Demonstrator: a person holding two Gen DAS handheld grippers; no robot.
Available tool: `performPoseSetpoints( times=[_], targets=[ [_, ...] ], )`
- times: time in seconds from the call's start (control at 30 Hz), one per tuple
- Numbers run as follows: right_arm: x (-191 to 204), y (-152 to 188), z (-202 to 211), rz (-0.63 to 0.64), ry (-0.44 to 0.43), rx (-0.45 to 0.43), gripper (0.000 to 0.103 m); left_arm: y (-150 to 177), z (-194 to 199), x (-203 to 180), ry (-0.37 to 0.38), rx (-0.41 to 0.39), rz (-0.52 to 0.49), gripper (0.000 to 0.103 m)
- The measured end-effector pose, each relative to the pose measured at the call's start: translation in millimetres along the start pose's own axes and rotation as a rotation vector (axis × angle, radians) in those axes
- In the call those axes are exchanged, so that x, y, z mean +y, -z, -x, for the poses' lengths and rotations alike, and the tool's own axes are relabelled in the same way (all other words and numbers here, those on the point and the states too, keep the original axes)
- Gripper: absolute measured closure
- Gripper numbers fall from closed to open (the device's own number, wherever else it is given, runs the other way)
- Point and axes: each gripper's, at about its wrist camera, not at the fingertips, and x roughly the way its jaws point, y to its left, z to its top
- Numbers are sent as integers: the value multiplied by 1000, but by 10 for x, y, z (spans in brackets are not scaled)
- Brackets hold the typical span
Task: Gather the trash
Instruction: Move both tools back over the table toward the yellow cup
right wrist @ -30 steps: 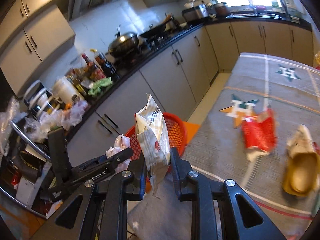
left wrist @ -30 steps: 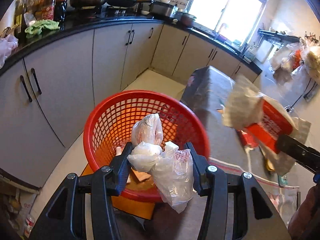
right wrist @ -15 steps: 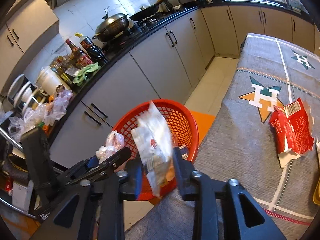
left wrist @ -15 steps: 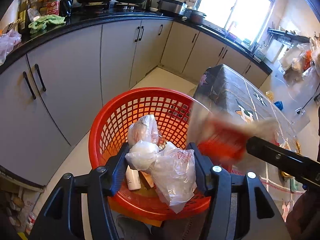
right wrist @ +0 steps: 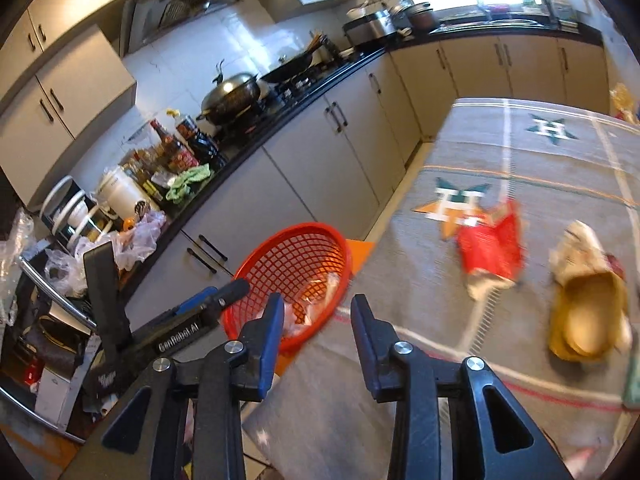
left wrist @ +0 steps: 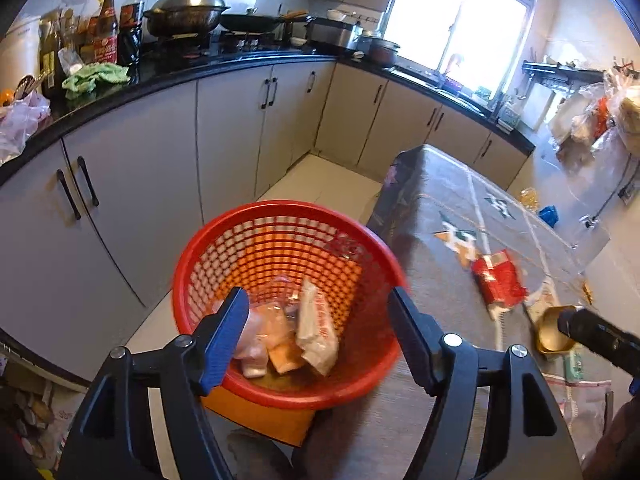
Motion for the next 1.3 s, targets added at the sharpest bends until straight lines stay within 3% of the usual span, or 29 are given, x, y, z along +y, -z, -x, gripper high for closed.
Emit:
performPoseSetpoints(
  times=[0.2, 0.53, 0.7, 0.97, 1.17, 1.23, 1.3],
  targets=[
    [-404, 229, 768, -51, 65, -98, 65, 214, 188, -540, 54, 0, -74, 30],
    [-1327, 680, 1993, -256, 207, -261, 64, 616, 240, -1817, 184, 77, -303, 30],
    [-1689, 866, 2256, -335, 238, -283, 64, 749, 223, -2353, 251, 94, -395, 30],
    [-2032, 966, 2287, -413, 230, -280, 64, 738, -158, -2912, 262, 140, -472, 31],
    [-2180, 1002, 2237, -439, 225, -269, 64, 764, -498, -3134, 217, 188, -500, 56],
    [-2197, 995, 2208, -438, 227, -262, 64, 766, -591, -3156, 208, 202, -496, 77],
    [-2220, 994, 2172, -434, 231, -256, 64, 773, -647, -3162, 223, 222, -487, 86]
  ],
)
